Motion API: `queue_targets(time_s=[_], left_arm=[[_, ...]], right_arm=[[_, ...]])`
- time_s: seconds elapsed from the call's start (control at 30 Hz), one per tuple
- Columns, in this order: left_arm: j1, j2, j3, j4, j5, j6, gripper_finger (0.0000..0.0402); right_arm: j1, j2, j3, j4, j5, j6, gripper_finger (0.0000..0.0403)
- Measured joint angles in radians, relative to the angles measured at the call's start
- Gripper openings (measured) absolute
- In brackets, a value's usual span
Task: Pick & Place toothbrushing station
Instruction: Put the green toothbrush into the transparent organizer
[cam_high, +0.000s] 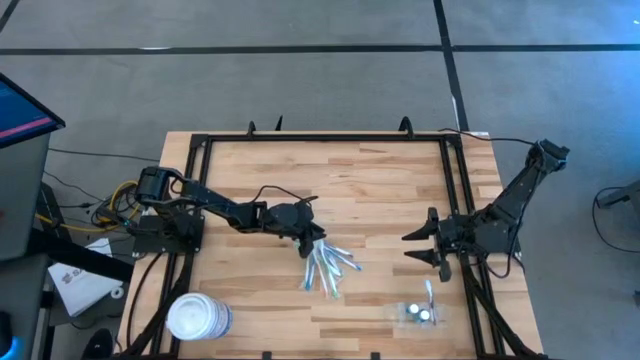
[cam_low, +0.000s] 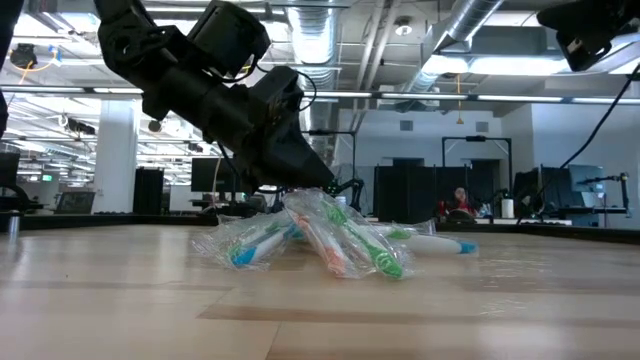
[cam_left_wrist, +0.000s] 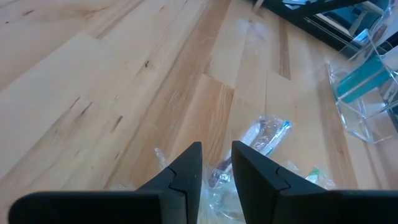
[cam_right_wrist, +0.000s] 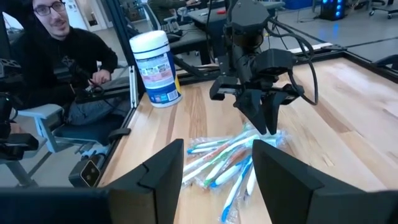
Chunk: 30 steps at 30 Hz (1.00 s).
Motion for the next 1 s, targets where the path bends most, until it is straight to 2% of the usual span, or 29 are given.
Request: queue_targets(time_s=[0.3, 1.0], left_arm=[[0.021, 0.000, 0.000, 0.000, 0.002, -0.001, 0.0082], [0.041, 0.000, -0.045, 0.001, 0.128, -0.044, 0.0082]], right_arm=[[0.000, 0.027, 0.000, 0.000, -0.001, 0.000, 0.0182], [0.001, 0.026, 0.000, 0.000, 0.000, 0.000, 0.0182]])
